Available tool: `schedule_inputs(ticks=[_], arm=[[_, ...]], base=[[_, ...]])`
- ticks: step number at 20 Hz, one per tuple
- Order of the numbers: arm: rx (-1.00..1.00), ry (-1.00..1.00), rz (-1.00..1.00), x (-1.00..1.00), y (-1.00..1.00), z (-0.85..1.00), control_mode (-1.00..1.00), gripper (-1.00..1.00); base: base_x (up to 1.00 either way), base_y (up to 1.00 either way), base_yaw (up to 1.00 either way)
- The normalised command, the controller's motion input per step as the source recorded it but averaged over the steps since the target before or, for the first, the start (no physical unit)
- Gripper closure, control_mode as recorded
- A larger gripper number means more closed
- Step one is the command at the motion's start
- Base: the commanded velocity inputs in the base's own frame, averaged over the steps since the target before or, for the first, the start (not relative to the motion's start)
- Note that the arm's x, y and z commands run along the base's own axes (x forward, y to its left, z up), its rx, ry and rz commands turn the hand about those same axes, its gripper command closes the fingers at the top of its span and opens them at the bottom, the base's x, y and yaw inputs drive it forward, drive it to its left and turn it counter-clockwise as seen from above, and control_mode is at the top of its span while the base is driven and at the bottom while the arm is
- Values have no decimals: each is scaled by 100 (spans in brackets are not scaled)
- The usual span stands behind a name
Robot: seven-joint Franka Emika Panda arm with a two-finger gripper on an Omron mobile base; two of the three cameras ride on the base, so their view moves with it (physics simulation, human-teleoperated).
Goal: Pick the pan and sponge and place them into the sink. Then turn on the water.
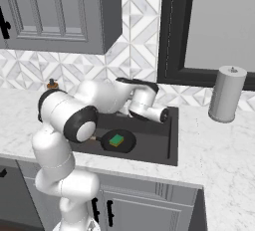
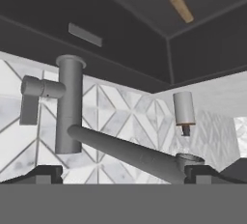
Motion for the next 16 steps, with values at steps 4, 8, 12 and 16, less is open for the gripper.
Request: schedule_inputs(ticks=[4,8,12,16], arm=[[0,0,5,25,0,-1,-100,-100],[0,0,0,22,0,0,-100,-100],[0,0,0,26,1,-2,-100,-100],[0,0,0,24,13,-10,-100,-100]], base=[[0,0,0],[0,0,0],[0,0,0],[0,0,0]])
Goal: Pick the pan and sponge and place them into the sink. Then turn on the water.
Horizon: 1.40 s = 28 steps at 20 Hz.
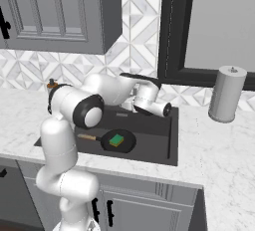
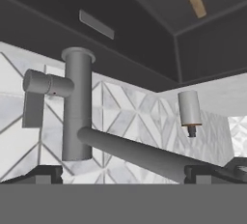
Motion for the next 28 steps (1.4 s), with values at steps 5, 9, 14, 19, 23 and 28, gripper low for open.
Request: schedule_inputs(ticks=[5,9,14,19,23,28], arm=[[0,0,-6,13,12,-3,-100,-100],[0,0,-4,11,0,0,-100,-100],[0,0,-5,15,0,0,-100,-100],[0,0,-4,16,0,-1,-100,-100],[0,0,-4,20,0,-2,-100,-100],[0,0,-2,25,0,-5,-100,-100]], base=[[0,0,0],[0,0,0],[0,0,0],[0,0,0],[0,0,0],[0,0,0]])
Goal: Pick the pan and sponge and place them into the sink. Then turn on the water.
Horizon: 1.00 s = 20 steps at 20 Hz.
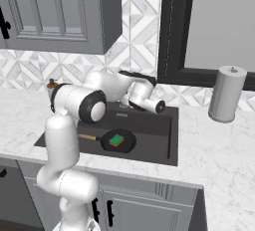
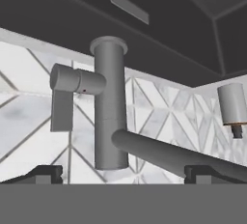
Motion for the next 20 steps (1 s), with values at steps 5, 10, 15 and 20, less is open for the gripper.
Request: schedule_inputs(ticks=[5,10,15,20], arm=[[0,0,-1,26,0,-10,-100,-100],[0,0,0,29,-7,-13,-100,-100],[0,0,0,30,-5,-13,-100,-100],[0,0,-1,33,0,-17,-100,-100]], base=[[0,0,0],[0,0,0],[0,0,0],[0,0,0]])
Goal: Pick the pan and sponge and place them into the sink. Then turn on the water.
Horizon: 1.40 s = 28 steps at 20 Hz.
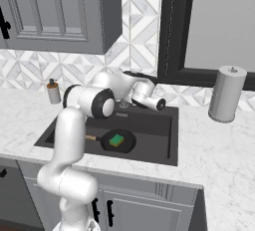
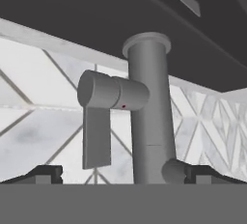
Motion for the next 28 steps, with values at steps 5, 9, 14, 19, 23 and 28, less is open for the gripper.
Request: schedule_inputs(ticks=[5,9,14,19,23,28], arm=[[0,0,-2,32,0,-15,-100,-100],[0,0,-3,30,0,-17,-100,-100],[0,0,-4,31,0,-13,-100,-100],[0,0,-4,30,0,-6,-100,-100],[0,0,-5,27,0,-5,-100,-100],[0,0,-8,23,0,-7,-100,-100]], base=[[0,0,0],[0,0,0],[0,0,0],[0,0,0],[0,0,0],[0,0,0]])
